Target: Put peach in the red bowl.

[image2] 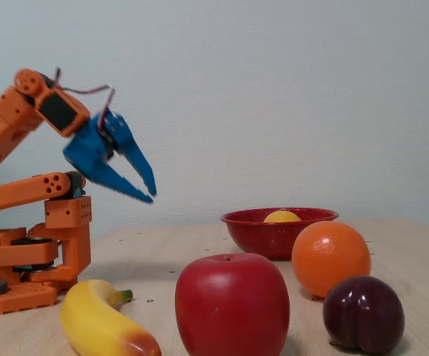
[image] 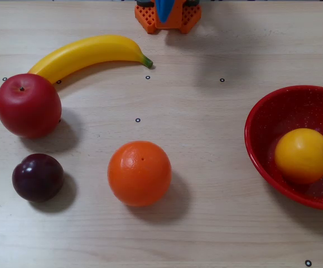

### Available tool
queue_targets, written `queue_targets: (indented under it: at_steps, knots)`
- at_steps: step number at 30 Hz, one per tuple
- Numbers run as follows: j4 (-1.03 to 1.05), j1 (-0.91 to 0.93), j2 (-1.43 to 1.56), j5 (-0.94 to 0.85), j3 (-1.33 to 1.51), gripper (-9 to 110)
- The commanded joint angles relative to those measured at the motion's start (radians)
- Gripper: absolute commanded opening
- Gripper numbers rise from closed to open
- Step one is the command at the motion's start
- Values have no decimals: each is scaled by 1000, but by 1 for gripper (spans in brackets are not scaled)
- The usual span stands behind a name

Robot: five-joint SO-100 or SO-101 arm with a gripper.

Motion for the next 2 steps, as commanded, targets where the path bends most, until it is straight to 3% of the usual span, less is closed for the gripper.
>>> queue_targets:
  at_steps: [1,2]
  knots:
    - [-75,31,20,12,-12,0]
    - [-100,31,20,28,9,0]
